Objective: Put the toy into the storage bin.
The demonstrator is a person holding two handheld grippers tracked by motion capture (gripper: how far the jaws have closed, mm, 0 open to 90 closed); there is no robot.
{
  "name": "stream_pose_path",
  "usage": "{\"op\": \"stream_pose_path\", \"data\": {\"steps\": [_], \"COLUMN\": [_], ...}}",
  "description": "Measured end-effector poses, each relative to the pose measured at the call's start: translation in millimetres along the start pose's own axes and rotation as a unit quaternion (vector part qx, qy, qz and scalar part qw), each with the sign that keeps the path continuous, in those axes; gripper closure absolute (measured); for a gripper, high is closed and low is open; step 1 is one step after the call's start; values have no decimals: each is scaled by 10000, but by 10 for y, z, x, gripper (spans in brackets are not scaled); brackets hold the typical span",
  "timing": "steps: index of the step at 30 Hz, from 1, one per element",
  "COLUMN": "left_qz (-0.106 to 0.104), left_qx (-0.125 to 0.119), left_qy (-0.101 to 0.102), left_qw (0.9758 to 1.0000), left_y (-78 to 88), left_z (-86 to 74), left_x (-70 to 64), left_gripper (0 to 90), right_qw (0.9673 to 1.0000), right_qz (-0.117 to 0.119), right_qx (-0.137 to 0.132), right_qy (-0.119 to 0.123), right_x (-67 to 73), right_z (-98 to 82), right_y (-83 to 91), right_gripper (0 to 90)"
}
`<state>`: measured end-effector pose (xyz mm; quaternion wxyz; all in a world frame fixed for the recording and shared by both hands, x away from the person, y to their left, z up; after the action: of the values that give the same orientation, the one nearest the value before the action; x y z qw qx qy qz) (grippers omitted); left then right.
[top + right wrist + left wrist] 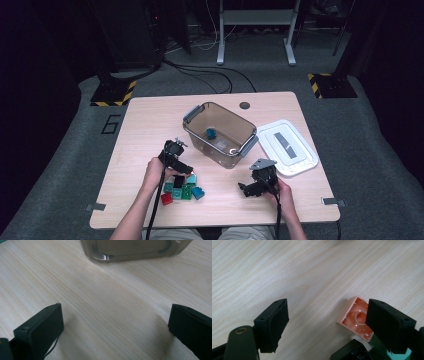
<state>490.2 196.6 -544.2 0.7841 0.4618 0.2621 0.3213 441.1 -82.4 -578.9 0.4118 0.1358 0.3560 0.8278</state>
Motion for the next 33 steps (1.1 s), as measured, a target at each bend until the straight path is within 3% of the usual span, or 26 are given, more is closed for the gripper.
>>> {"op": "stream_pose_path", "data": {"steps": [10, 13, 19, 25, 33], "left_qz": [350, 169, -12, -126, -105], "left_qx": [-59, -233, -108, 47, 223], "left_qy": [306, 421, 160, 105, 105], "left_qw": [9989, 9987, 9998, 9999, 9996], "left_y": [30, 75, 63, -12, -83], "left_z": [-8, -1, 4, 25, 9], "left_x": [228, 220, 75, 13, 17], "left_gripper": [184, 175, 150, 104, 63], "right_qw": [10000, 10000, 10000, 10000, 10000], "right_qz": [0, 0, 0, -1, 0], "right_qx": [0, -1, 1, 1, 0], "right_qy": [-2, 0, 1, 0, -2], "right_x": [0, 0, 0, 0, 0], "right_z": [0, 0, 0, 0, 0], "right_y": [0, 0, 0, 0, 0], "right_gripper": [0, 0, 0, 0, 0]}}
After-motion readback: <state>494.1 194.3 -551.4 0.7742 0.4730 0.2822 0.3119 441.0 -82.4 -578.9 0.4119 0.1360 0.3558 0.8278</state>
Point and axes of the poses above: each handheld gripper's, and its own axes: y roughly backward along the jaws, z roughly out of its top, x roughly to its left, the point moved 7 cm from there along -y, roughly forward along the jaws, and after that the axes turned 5 degrees about -z, right-handed, at the moved point
